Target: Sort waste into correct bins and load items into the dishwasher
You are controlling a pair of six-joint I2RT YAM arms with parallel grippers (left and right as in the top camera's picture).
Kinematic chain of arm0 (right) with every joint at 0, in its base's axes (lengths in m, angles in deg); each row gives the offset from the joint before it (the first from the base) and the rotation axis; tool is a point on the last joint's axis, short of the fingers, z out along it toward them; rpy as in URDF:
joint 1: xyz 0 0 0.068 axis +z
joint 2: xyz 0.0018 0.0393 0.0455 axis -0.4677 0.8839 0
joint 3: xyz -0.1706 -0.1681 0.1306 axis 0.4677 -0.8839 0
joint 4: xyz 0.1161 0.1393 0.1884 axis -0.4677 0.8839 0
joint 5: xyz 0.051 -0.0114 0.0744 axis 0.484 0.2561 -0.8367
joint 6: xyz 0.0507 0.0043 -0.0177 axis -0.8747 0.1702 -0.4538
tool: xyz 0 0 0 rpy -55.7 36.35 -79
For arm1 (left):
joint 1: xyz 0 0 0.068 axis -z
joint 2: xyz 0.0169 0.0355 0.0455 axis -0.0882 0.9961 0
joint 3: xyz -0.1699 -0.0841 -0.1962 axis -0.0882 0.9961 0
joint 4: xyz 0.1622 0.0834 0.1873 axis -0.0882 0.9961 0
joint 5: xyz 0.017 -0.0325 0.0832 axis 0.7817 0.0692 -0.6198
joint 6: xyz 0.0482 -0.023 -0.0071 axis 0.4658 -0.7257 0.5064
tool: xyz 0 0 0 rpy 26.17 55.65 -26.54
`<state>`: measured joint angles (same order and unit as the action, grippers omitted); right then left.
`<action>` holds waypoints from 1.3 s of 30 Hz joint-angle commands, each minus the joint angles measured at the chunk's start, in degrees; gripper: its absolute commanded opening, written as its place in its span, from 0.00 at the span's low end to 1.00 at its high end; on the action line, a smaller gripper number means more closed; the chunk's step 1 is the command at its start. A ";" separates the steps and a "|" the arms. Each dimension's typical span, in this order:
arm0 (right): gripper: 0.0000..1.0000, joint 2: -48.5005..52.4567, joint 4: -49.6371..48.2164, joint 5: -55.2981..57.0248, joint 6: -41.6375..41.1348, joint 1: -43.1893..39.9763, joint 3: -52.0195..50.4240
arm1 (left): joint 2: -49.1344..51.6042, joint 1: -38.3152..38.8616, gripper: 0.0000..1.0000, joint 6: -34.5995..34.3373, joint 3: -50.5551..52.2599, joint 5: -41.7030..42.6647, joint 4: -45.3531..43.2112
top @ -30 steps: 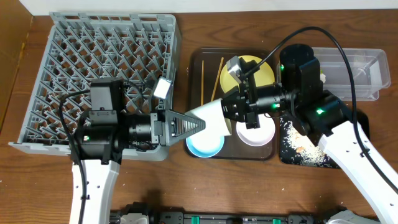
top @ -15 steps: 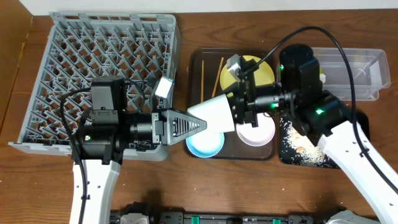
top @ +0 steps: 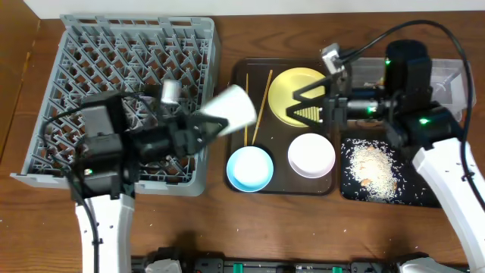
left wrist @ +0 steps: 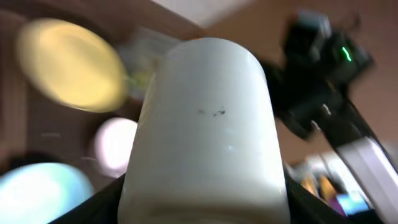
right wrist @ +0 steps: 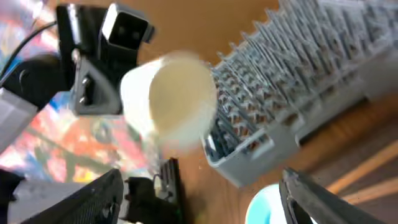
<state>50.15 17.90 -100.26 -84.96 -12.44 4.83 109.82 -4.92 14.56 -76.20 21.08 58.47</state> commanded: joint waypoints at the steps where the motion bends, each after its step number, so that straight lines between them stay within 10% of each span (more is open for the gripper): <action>1: 0.79 -0.20 7.91 5.05 -1.18 0.04 0.37 | -0.17 -7.87 0.46 -0.11 -0.96 -10.08 0.74; 9: 0.84 0.02 29.22 54.27 -1.86 10.69 0.26 | -0.17 -20.59 0.45 -0.42 -0.96 -45.35 8.37; 18: 0.92 0.02 26.64 55.93 -1.66 17.33 0.26 | 0.37 -22.84 0.46 -8.79 -0.96 -70.71 10.97; 36: 0.92 0.02 29.33 55.67 -1.88 17.88 0.22 | 17.55 -24.39 0.58 -13.86 -0.96 -78.86 4.92; 39: 0.92 0.02 29.86 55.67 -1.88 17.88 0.20 | 17.97 -25.81 0.74 -14.21 -0.96 -77.11 3.76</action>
<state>50.22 47.36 -44.90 -86.81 4.93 4.72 127.55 -29.00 1.47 -76.27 -56.23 63.17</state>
